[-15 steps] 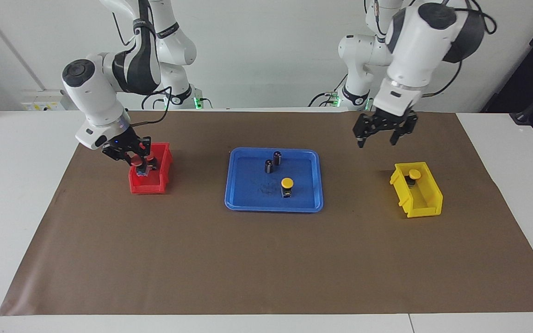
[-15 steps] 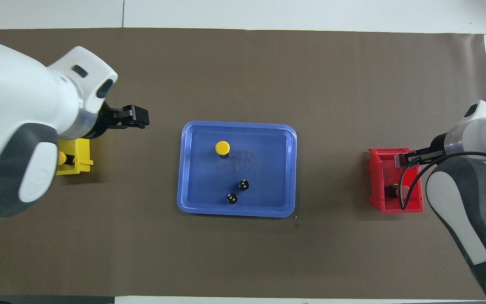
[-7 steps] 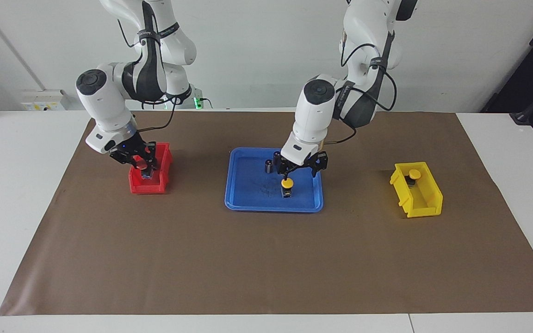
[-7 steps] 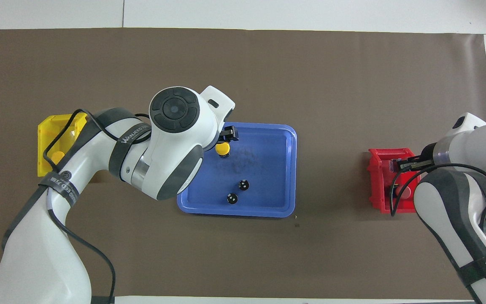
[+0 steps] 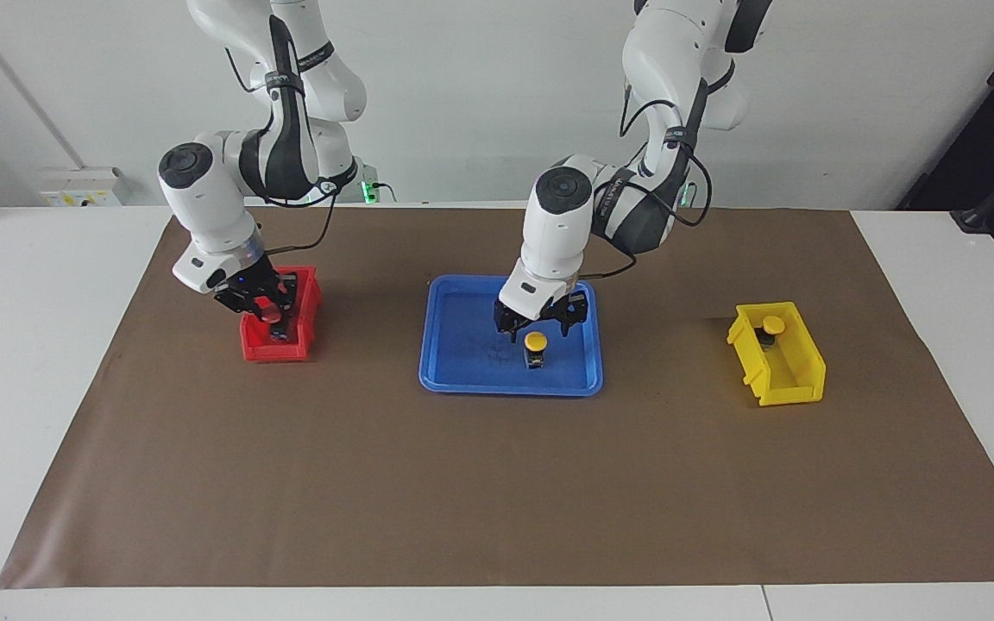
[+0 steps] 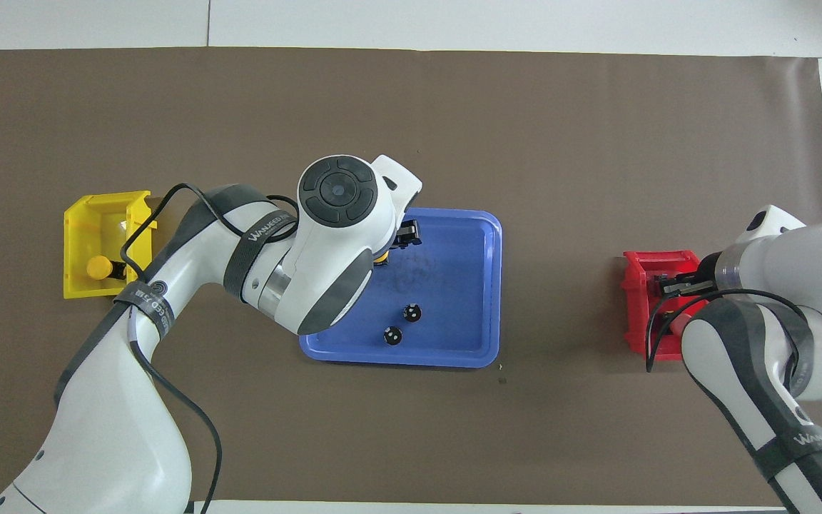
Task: Sort red and yellow buttons by color
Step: 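Reach the left gripper to the last yellow button and grasp it, then carry the yellow button into the yellow bin with the left gripper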
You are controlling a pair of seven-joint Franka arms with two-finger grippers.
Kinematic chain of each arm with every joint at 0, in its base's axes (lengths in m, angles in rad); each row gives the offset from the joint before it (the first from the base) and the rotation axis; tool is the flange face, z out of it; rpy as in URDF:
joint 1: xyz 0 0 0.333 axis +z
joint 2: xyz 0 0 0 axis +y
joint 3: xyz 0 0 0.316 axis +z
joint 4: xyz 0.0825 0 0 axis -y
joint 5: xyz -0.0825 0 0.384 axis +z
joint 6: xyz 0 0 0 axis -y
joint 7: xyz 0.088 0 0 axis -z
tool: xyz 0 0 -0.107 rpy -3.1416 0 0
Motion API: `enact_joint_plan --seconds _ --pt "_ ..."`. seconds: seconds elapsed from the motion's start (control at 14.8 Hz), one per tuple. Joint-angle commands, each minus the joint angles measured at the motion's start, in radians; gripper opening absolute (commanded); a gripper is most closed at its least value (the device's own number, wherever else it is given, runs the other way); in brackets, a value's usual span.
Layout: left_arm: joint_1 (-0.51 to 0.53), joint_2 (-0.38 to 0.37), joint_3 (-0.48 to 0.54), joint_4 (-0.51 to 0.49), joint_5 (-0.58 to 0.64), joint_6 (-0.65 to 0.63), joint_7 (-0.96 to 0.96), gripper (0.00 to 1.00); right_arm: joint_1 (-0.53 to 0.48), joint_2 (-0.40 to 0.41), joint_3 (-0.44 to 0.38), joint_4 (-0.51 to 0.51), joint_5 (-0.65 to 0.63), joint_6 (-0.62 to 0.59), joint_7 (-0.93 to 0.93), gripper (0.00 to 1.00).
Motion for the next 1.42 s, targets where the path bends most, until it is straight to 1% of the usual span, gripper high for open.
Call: enact_joint_plan --seconds 0.0,0.14,0.27,0.34,0.47,0.54,0.61,0.68,0.74,0.81,0.95,1.08,1.15,1.22,1.35 --pt "-0.010 0.011 0.015 -0.016 0.002 0.026 -0.016 0.91 -0.009 -0.009 0.006 -0.015 0.023 0.017 -0.040 0.32" --pt "-0.013 0.020 0.013 -0.026 0.002 0.055 -0.022 0.89 -0.014 0.005 0.006 -0.018 0.023 0.030 -0.042 0.32" --pt "-0.015 0.021 0.013 -0.024 0.002 0.060 -0.031 0.82 -0.013 0.005 0.006 -0.025 0.023 0.043 -0.042 0.32" --pt "-0.015 0.021 0.013 -0.024 0.001 0.061 -0.033 0.78 -0.011 0.005 0.006 -0.031 0.023 0.053 -0.042 0.32" --pt "-0.013 0.021 0.012 -0.026 -0.004 0.061 -0.034 0.63 -0.013 0.003 0.006 -0.038 0.023 0.061 -0.042 0.33" --pt "-0.013 0.021 0.012 -0.026 -0.005 0.060 -0.037 0.54 -0.013 0.003 0.006 -0.040 0.023 0.060 -0.042 0.37" --pt "-0.013 0.021 0.012 -0.026 -0.005 0.061 -0.050 0.42 -0.013 0.003 0.006 -0.038 0.023 0.058 -0.042 0.43" --pt "-0.012 0.021 0.012 -0.026 -0.005 0.058 -0.053 0.21 -0.013 0.003 0.006 -0.038 0.023 0.057 -0.042 0.55" --pt "-0.010 0.021 0.012 -0.033 -0.005 0.063 -0.047 0.02 -0.013 0.003 0.006 -0.032 0.023 0.047 -0.042 0.61" --pt "-0.009 0.021 0.012 -0.033 -0.005 0.061 -0.047 0.01 -0.013 0.005 0.006 -0.023 0.023 0.038 -0.043 0.61" --pt "-0.010 0.020 0.010 -0.007 -0.013 0.017 -0.053 0.01 -0.014 0.008 0.006 0.007 0.023 0.003 -0.042 0.62" --pt "-0.003 0.020 0.013 0.069 -0.033 -0.084 -0.053 0.01 -0.014 0.018 0.006 0.066 0.021 -0.060 -0.038 0.63" --pt "0.002 0.015 0.019 0.083 -0.033 -0.113 -0.048 0.01 -0.013 0.017 0.006 0.098 0.023 -0.089 -0.038 0.67" --pt "0.032 0.003 0.021 0.082 -0.025 -0.130 -0.035 0.01 -0.013 0.015 0.006 0.141 0.021 -0.133 -0.034 0.74" --pt "0.132 -0.031 0.021 0.085 -0.022 -0.176 0.086 0.01 -0.013 0.017 0.006 0.266 0.021 -0.274 -0.025 0.81"
